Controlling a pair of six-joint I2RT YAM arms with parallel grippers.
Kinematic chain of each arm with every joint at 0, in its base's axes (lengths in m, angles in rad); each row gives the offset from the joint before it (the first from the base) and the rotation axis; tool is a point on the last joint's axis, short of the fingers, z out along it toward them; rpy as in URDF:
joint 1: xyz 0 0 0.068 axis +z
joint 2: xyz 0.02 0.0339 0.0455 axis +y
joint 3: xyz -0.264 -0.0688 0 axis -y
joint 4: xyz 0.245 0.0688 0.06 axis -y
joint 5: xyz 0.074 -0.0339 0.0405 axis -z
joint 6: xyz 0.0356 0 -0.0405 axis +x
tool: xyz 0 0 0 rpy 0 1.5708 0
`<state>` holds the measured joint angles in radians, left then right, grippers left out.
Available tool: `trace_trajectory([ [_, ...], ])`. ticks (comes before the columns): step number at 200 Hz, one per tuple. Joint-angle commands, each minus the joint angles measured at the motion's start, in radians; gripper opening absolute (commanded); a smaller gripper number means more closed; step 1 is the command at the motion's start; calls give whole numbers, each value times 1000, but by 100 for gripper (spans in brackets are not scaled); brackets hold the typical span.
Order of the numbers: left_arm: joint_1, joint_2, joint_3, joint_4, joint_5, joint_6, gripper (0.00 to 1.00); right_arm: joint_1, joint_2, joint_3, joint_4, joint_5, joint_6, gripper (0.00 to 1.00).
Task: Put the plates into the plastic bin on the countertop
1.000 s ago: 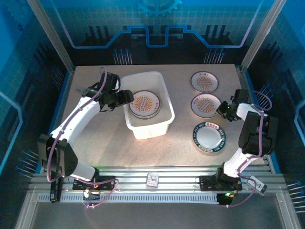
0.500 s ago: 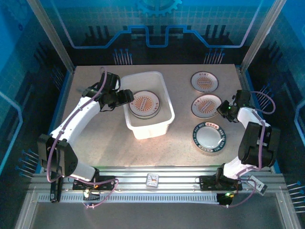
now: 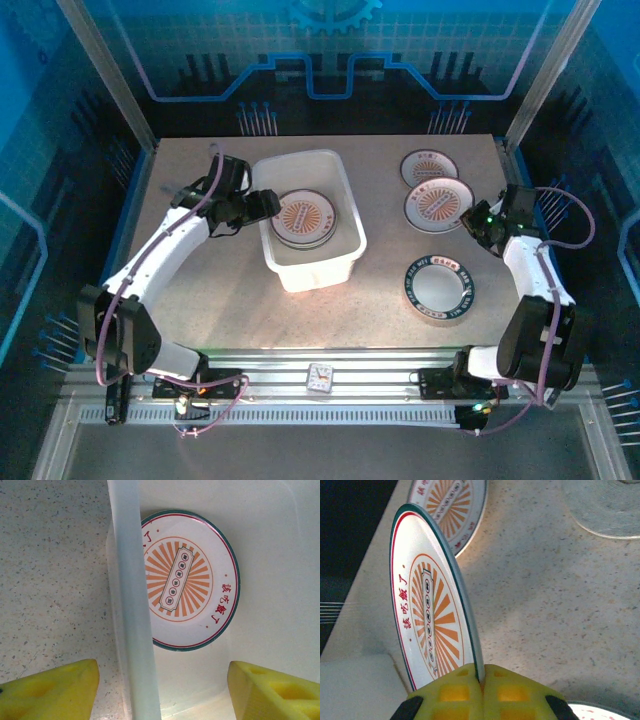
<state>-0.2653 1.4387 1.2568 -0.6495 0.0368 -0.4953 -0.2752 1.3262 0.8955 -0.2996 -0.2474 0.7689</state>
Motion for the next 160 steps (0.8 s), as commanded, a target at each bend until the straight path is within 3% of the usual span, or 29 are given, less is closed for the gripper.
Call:
trace_trajectory([
  [1,-9,-43,-20,21,-3,20,70,25,-77,-6,-13,-25,62,0],
  [88,-8,-96,-59,52,17,71,70,195,-334,57,-60,111,245,0],
  [105,-7,-104,-63,51,26,91,71,271,-343,84,-67,166,281,0],
  [121,3,-112,-69,53,47,108,71,381,-356,114,-111,312,321,0],
  [160,95,-145,-96,82,166,98,72,612,-344,146,-85,509,411,0],
])
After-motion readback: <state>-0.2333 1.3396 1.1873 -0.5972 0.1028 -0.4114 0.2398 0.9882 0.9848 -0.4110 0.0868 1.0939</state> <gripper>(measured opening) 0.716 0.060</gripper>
